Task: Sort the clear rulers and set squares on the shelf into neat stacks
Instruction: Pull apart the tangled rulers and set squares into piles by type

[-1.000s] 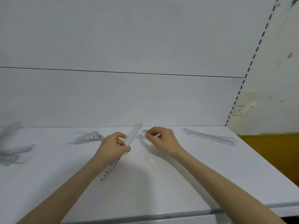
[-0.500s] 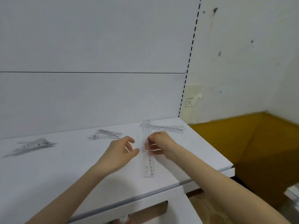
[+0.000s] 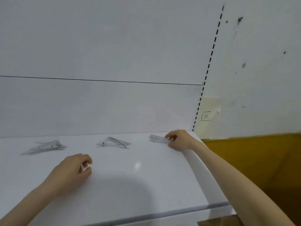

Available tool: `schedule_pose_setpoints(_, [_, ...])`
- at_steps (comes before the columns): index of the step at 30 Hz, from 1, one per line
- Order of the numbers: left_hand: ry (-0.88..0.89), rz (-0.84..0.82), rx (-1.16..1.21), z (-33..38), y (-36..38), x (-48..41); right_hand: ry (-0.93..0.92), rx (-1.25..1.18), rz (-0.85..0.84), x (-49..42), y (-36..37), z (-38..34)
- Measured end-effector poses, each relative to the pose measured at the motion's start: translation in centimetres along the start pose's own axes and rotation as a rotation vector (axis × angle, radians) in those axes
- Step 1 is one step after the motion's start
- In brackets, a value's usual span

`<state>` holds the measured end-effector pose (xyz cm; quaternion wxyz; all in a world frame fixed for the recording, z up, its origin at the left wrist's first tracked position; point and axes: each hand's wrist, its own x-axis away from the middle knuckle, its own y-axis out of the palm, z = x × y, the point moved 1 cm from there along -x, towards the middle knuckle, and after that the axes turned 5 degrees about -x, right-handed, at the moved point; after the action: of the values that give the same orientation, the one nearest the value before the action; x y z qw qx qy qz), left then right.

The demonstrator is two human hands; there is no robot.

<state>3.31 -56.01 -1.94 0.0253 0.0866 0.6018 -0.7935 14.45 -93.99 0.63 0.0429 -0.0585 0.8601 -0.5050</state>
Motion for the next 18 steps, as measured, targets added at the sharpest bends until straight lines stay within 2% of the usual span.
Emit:
schedule_pose_setpoints(5, [0.001,0.065,-0.023,-1.6,-1.0,0.6,-0.017,-0.032,-0.020,-0.2,0.8,0.7])
schedule_pose_setpoints(10, [0.027,0.105,-0.155,-2.5,-1.5,1.1,-0.011,0.023,0.034,0.5,0.9,0.7])
schedule_pose_setpoints(13, [0.015,0.087,-0.213,-3.4,-2.1,2.0,-0.068,0.044,0.136,1.3,1.2,-0.1])
schedule_pose_setpoints(18, [-0.004,0.087,-0.262,-5.8,-3.9,4.4,-0.202,0.037,0.182,2.9,2.9,-3.2])
